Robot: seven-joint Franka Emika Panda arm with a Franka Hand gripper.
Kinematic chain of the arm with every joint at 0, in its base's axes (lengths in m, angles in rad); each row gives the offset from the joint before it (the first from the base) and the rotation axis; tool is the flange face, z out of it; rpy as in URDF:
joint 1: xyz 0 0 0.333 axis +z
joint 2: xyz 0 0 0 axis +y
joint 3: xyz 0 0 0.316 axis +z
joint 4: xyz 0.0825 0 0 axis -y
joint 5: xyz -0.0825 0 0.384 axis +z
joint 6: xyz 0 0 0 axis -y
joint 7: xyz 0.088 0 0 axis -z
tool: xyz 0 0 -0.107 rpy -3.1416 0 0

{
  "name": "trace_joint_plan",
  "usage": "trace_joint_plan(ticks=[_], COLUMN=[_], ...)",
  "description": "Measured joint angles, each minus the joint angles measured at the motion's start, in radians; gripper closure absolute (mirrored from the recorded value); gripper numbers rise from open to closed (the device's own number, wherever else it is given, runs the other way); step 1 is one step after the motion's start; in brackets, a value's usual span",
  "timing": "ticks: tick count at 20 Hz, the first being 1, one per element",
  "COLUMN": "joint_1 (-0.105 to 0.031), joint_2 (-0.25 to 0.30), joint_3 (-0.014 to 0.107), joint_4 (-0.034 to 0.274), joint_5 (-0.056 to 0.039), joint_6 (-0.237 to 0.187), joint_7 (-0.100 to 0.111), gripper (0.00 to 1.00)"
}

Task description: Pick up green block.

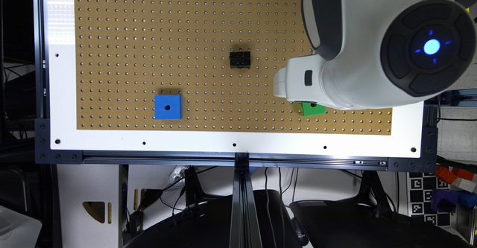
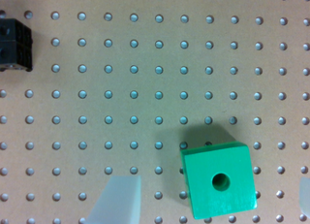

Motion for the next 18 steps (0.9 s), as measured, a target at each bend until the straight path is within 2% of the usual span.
trace_joint_plan(ticks=[6,8,11,15,18], joint_1=[0.006,0.014,0.027,0.032,0.033], joint_2=[0.075,0.083,0.089,0.112,0.155], joint_3=[0.001,0.006,0.006,0.006,0.006], joint_4=[0.006,0.020,0.039,0.061,0.076], joint_5=[-0.0008,-0.0008,-0.0008,-0.0008,-0.0034], joint_6=[0.073,0.074,0.074,0.075,0.095], joint_7=[0.002,0.011,0.023,0.025,0.025], gripper=[0.00,0.00,0.00,0.00,0.00])
